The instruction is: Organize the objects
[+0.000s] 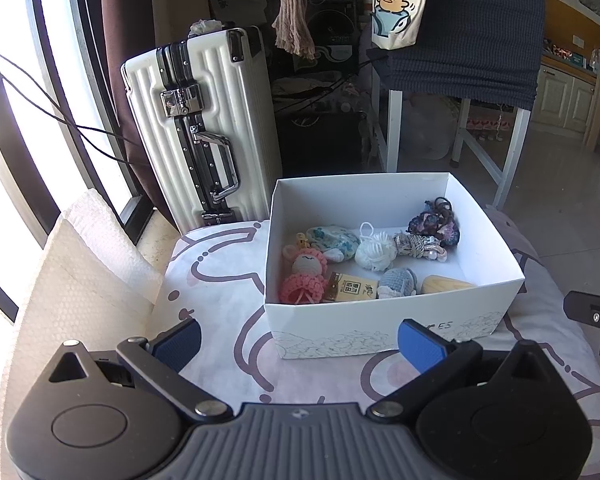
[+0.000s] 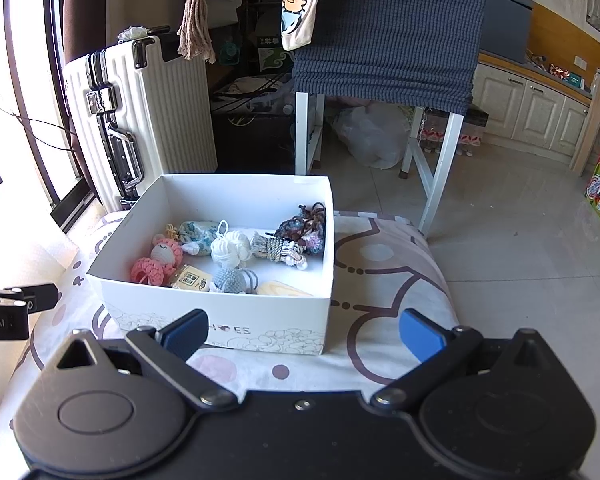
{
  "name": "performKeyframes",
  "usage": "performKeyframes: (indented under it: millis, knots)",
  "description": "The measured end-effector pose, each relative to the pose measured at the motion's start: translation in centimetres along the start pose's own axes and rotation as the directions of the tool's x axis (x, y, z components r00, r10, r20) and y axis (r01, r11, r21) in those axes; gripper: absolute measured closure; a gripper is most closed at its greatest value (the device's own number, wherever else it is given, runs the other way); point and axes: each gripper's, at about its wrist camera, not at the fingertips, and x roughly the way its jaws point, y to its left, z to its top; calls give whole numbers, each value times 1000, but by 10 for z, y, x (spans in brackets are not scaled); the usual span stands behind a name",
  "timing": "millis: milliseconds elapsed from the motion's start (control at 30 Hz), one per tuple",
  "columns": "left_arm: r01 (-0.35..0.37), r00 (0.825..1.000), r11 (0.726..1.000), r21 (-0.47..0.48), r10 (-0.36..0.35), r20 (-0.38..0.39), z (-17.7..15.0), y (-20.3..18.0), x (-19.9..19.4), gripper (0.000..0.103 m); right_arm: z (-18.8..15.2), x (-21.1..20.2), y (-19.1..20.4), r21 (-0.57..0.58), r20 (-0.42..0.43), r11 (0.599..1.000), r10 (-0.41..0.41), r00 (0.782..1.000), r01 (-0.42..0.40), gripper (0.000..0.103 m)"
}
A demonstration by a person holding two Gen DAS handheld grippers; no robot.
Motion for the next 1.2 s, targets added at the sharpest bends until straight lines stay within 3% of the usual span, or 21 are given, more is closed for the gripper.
performKeyframes:
  millis: [1200]
  knots:
    - [22,1000,1000,3,-22,0,0,-1,-1,0,-1,1,0,6,-1,1000,0,1000,0,0]
